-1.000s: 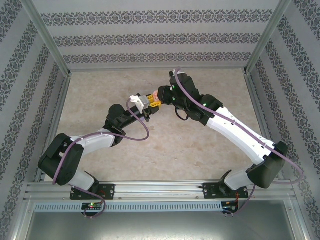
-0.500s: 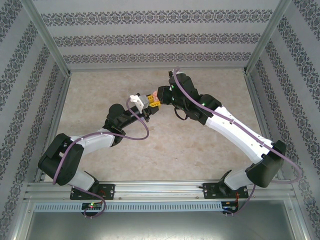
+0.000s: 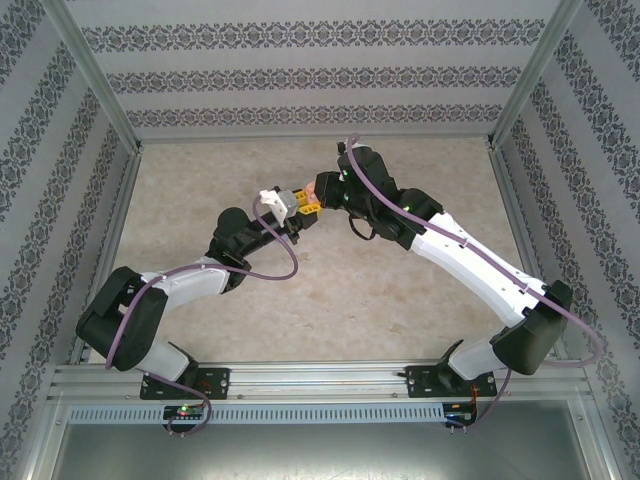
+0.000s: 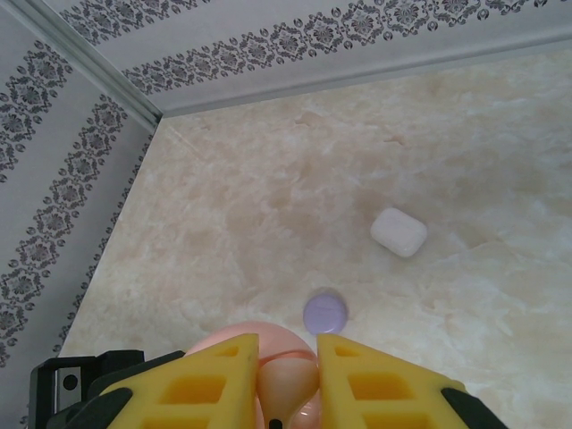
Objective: Insert the wireless bluetooth earbuds into the charging case
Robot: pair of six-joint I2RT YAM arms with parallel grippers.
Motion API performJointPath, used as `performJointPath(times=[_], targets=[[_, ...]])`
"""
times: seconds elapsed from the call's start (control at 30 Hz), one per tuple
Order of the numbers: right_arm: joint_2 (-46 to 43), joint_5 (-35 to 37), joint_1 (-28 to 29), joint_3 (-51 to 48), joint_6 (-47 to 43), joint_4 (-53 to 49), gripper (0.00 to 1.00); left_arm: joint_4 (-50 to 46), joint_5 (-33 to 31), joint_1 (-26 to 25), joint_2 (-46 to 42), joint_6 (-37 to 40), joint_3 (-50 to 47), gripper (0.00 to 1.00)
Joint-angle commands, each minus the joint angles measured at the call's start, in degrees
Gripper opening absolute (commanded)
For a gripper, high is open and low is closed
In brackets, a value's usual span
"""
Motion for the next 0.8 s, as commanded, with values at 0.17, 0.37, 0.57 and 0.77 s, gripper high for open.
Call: performJointPath(times=[0.17, 0.37, 0.57, 0.77], targets=[[2.07, 0.69, -0.88, -0.39, 0.58, 0.39, 0.23, 2.06, 5.55, -0.18, -1.81, 0.02, 1.52, 0.0], [2.06, 0.92, -1.17, -1.08, 0.89, 0.53, 0.23, 1.75, 5.84, -0.32, -1.89, 0.28, 1.51, 0.0], [2.27, 0.21, -1.54, -1.27, 1.29, 1.01, 0.23, 1.38, 6.37, -0.33, -1.79, 0.34, 1.46, 0.0], [2.31, -0.3, -0.74, -2.8, 2.07, 2.1, 0.22, 3.82, 5.0, -0.59, -1.18, -1.05, 1.55, 0.0]])
